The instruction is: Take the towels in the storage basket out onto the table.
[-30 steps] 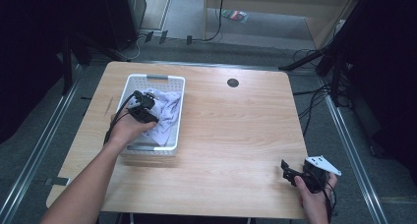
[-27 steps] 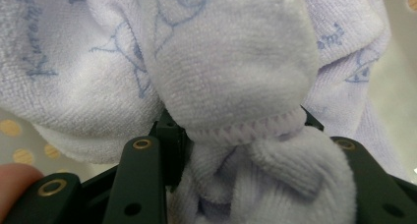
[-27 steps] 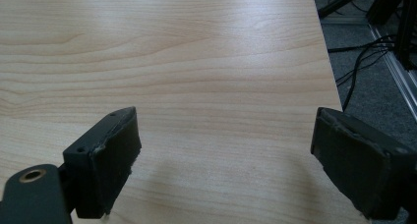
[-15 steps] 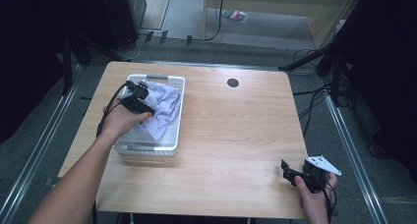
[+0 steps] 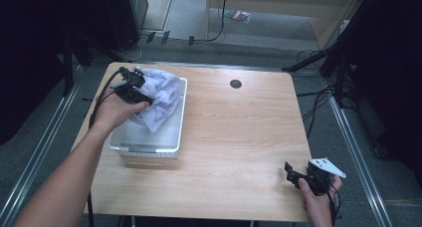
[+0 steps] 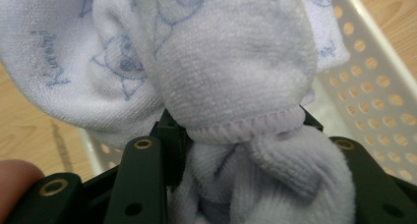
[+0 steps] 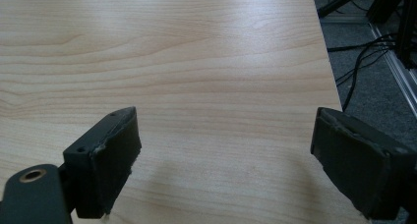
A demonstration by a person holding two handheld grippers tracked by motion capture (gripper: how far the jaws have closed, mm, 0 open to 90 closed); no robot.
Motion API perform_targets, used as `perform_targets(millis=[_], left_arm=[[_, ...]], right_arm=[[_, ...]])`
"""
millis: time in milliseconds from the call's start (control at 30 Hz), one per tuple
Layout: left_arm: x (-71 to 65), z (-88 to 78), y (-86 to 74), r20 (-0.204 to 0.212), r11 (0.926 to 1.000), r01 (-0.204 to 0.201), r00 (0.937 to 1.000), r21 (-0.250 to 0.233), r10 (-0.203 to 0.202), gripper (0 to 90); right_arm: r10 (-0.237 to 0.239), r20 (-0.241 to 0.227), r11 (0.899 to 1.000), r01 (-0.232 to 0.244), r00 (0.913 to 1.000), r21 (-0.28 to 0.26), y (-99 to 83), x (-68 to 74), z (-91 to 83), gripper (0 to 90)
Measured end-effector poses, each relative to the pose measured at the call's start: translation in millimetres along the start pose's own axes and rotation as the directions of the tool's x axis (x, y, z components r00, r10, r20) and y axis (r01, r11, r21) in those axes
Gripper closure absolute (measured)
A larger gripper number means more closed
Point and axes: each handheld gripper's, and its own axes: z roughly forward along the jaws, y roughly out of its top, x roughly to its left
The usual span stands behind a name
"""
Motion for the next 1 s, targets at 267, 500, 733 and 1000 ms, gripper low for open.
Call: perform_targets(millis=[267,500,733,1000], left_arm=[[4.8,-30.6,14.6,-0.008,0.9991,-0.004,1.0000,-0.042,0.004,55.3],[3.0,-50.1,24.6,0.011,0.9970,-0.006,0.9999,-0.078,0.007,55.1],[-1.5,-62.5,33.8,0.015,0.9949,-0.013,0.9998,-0.100,0.014,54.8],[-5.2,-76.0,41.8,0.017,0.9922,-0.019,0.9996,-0.123,0.021,54.7]], right_arm=[[0.003,-0.001,1.000,-0.003,1.0000,0.000,0.0,-0.3,-0.1,11.4],[-0.003,0.001,1.000,0.003,1.0000,-0.011,-0.2,0.6,-0.3,11.4],[-0.032,0.037,0.996,0.035,0.9988,-0.077,-2.3,5.4,-5.0,3.8],[-0.060,0.038,0.988,0.065,0.9975,-0.143,-4.7,8.8,-9.2,0.7]])
